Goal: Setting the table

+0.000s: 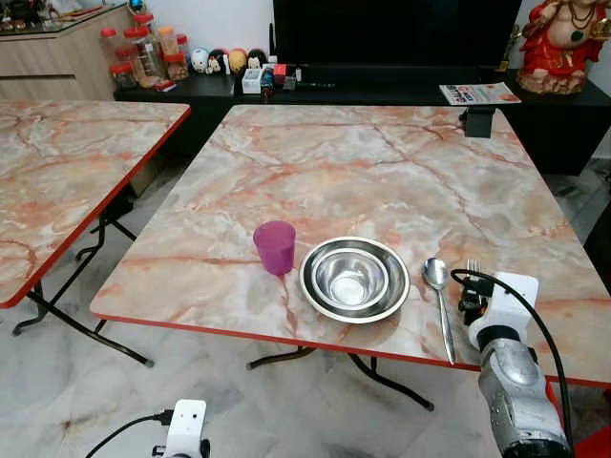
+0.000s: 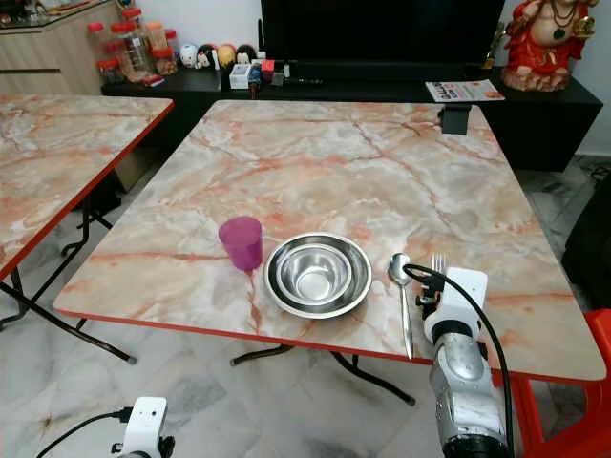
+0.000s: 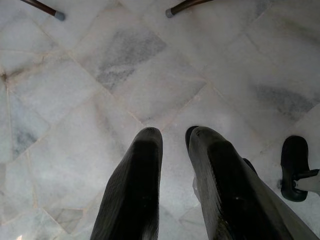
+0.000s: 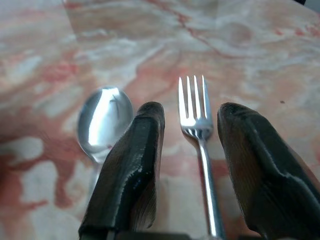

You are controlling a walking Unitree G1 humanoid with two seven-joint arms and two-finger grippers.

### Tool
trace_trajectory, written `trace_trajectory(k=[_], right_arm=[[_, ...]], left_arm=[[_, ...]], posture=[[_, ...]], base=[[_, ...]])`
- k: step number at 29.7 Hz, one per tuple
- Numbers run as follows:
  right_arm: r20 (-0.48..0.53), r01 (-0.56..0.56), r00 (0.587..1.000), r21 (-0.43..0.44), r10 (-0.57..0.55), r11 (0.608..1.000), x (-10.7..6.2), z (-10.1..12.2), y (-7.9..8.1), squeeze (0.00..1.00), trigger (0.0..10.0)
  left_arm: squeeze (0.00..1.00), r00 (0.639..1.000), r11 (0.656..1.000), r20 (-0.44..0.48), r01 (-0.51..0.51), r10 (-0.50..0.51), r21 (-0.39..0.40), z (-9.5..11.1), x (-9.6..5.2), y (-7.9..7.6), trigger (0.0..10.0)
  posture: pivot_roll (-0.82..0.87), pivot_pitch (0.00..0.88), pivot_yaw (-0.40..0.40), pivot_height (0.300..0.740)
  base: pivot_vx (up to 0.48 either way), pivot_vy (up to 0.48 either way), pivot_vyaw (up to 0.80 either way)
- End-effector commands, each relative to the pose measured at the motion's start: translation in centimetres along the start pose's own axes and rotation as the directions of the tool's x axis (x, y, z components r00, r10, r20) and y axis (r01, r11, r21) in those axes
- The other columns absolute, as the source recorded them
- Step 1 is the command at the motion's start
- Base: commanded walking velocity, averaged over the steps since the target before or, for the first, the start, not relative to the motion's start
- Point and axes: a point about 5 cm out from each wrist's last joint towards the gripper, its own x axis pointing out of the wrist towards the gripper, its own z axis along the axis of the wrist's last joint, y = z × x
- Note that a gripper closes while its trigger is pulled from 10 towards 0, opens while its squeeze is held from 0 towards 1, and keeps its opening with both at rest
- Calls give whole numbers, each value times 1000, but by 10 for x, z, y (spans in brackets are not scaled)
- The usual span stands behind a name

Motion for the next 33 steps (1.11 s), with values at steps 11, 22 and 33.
trace_trajectory(k=[11,22,33], right_arm=[[274,125,953,36,-130,992,-10,36,-15,0,10000],[312,436,852,19,-420,900,-49,23,-57,0,10000],[264,454,857,18,-442,891,-57,10,-53,0,10000]], left_arm=[[0,1000,1000,-2,-9,9,-9,3,1,4,10000],[0,1000,1000,-7,1,-1,-2,1,0,1,10000],[0,1000,1000,-7,10,-10,5,2,1,1,10000]], posture=[[-102,0,59,740],[-129,0,66,740],[-133,0,69,740]], base=[[0,0,0],[0,0,0],[0,0,0]])
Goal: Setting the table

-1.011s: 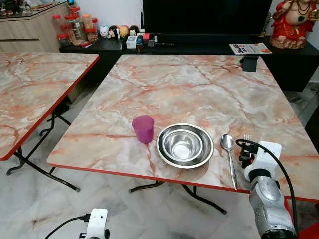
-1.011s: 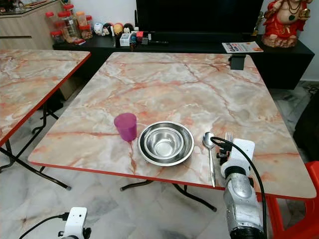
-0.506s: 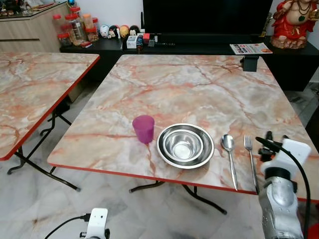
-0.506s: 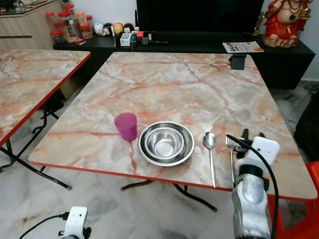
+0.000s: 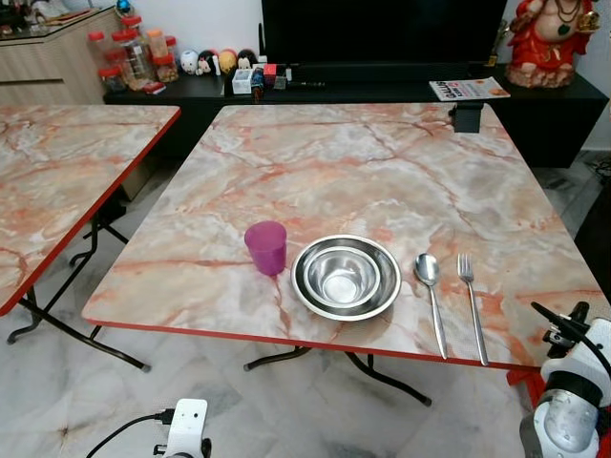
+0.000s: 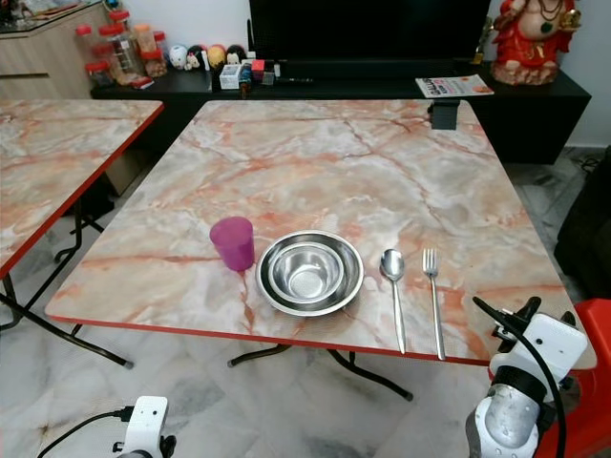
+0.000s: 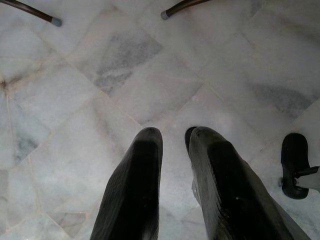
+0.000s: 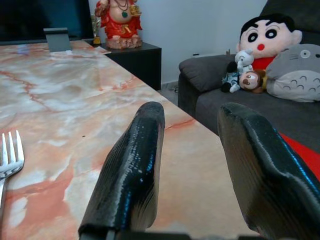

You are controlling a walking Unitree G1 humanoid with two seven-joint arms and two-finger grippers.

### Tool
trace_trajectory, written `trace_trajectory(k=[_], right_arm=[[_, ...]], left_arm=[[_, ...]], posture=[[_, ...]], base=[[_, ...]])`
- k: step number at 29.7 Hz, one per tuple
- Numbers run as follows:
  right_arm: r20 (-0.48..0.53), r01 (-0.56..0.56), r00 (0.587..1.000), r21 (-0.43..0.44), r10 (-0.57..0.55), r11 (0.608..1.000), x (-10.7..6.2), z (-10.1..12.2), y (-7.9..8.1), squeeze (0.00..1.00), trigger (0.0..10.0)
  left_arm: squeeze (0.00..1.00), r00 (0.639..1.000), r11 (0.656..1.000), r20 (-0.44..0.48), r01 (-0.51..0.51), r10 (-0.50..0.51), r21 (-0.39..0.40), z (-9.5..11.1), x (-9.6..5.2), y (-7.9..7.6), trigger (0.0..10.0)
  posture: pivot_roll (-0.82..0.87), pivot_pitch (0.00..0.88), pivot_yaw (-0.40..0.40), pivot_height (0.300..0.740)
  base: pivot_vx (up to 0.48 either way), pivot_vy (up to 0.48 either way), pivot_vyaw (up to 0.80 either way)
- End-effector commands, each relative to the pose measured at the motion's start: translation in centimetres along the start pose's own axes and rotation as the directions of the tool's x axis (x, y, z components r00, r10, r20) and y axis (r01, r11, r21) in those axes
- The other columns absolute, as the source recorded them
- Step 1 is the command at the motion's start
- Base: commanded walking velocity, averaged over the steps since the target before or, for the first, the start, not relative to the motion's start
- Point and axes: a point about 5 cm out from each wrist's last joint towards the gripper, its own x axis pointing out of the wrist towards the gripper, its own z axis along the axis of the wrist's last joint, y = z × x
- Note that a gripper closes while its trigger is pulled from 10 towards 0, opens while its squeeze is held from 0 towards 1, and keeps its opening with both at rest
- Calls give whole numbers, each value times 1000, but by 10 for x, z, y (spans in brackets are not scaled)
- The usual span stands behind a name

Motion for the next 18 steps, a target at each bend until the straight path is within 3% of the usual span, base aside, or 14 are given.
trace_trajectory(k=[1,12,15,18], right_arm=[[13,-9,1000,18,9,1000,1,5,5,0,10000],[-16,8,1000,19,-7,1000,-1,-1,6,0,10000],[-45,44,998,22,-43,999,-4,-7,1,0,10000],[-158,173,972,-22,-175,985,-21,-32,-20,0,10000]], left_arm=[[0,1000,1000,-8,1,-1,1,1,0,2,10000],[0,1000,1000,-6,5,-5,2,-2,-1,3,10000],[0,1000,1000,-5,3,-3,-1,-2,-1,3,10000],[0,1000,1000,-4,3,-3,1,-2,-1,3,10000]], posture=[[-130,0,67,740],[-122,0,63,740],[-122,0,62,740],[-125,0,62,740]], base=[[0,0,0],[0,0,0],[0,0,0],[0,0,0]])
